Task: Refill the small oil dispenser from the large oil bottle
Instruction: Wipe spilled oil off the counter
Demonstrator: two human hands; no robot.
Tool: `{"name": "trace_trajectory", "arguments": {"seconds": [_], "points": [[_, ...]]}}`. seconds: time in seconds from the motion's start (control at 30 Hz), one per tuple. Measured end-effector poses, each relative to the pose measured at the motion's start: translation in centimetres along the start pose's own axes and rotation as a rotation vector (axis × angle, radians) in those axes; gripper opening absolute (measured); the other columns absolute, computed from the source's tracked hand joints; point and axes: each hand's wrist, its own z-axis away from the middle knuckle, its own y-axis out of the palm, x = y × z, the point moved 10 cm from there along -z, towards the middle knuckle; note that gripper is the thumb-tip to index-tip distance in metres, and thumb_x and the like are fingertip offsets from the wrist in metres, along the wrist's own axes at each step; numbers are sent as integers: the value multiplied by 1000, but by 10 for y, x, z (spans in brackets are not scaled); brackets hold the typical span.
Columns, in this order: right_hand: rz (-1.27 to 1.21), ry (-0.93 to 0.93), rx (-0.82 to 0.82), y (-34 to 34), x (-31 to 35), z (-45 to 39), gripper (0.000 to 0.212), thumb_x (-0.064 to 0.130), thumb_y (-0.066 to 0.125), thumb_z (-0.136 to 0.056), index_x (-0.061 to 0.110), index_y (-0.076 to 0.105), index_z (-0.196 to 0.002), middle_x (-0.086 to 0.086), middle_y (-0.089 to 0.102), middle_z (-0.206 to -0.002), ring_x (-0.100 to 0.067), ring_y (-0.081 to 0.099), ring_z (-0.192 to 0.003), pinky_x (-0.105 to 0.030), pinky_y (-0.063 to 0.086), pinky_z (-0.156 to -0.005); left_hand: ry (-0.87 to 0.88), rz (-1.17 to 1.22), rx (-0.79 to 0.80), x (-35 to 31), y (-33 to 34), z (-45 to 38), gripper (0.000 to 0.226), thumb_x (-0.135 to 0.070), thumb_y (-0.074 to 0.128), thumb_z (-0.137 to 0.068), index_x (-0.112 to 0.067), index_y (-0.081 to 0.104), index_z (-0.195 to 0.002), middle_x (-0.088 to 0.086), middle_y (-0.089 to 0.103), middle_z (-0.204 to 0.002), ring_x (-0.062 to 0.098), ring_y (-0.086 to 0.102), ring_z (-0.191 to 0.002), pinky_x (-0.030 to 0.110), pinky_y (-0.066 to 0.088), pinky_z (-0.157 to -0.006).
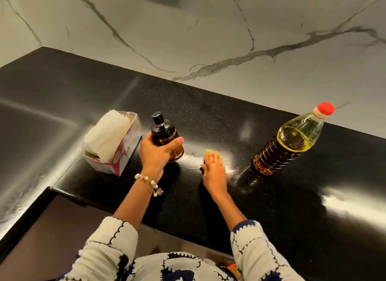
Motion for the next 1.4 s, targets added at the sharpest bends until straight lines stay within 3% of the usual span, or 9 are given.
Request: {"name": "trace_trajectory", "arguments": {"seconds": [0.17,0.3,0.47,0.57,0.8,1.0,1.07,1.23,1.4], "points": [[-134,-153,-7,16,47,36,47,-9,46,-90,4,51,-135,-14,46,-144,-24,37,-139,-32,24,-118,19,6,-21,-2,-6,3,46,-18,85,-67,-36,52,-93,-19,57,-92,-7,52,-84,17,40,-75],[-64,-246,-7,12,65,43,32,0,53,-85,6,70,-112,-14,70,-111,-28,65,-104,-34,52,-90,27,9,-25,-5,-7,3,46,-16,85,-67,-33,53,-95,-19,57,-91,-8,52,-82,14,39,-71],[-1029,338,186,9,27,22,26,-13,61,-82,9,73,-91,-9,73,-91,-19,68,-85,-25,56,-76,34,4,-25,-4,-10,3,46,-18,86,-66,-34,53,-94,-18,58,-92,-8,52,-83,22,42,-79],[-1209,505,143,5,3,16,19,-12,59,-85,3,68,-92,-14,69,-89,-21,67,-75,-25,56,-60,40,-3,-21,-3,-11,3,47,-18,85,-66,-30,54,-99,-18,58,-92,-7,52,-84,25,41,-83],[-346,265,-263,-69,-12,9,27,9,49,-95,7,66,-116,-11,69,-109,-24,61,-105,-26,43,-88,42,-38,-14,1,-11,-1,48,-22,88,-62,-36,56,-94,-13,63,-98,5,58,-95,34,46,-93],[144,-414,357,9,24,13,41,13,43,-100,-1,42,-138,-13,39,-149,-31,30,-141,-28,21,-112,36,-48,4,1,-11,-1,47,-22,88,-62,-37,54,-91,-16,61,-97,7,57,-97,33,44,-93],[221,-385,345,10,-1,11,54,19,38,-102,5,19,-151,-10,11,-160,-24,2,-149,-30,-2,-116,35,-46,8,1,-12,-1,47,-21,88,-62,-37,54,-90,-16,61,-97,6,57,-96,32,43,-93],[344,-146,213,13,-8,-22,57,21,28,-104,-4,5,-150,-24,-2,-158,-36,-8,-147,-40,-9,-116,65,-72,10,-5,-17,-1,47,-24,89,-61,-40,55,-90,-19,61,-97,-2,56,-92,27,42,-87],[224,-429,300,59,75,11,62,27,32,-101,1,6,-151,-20,-4,-158,-32,-12,-146,-39,-9,-119,74,-75,5,-8,-18,-2,48,-23,90,-60,-39,56,-89,-17,63,-95,-5,57,-89,16,42,-72]]}}
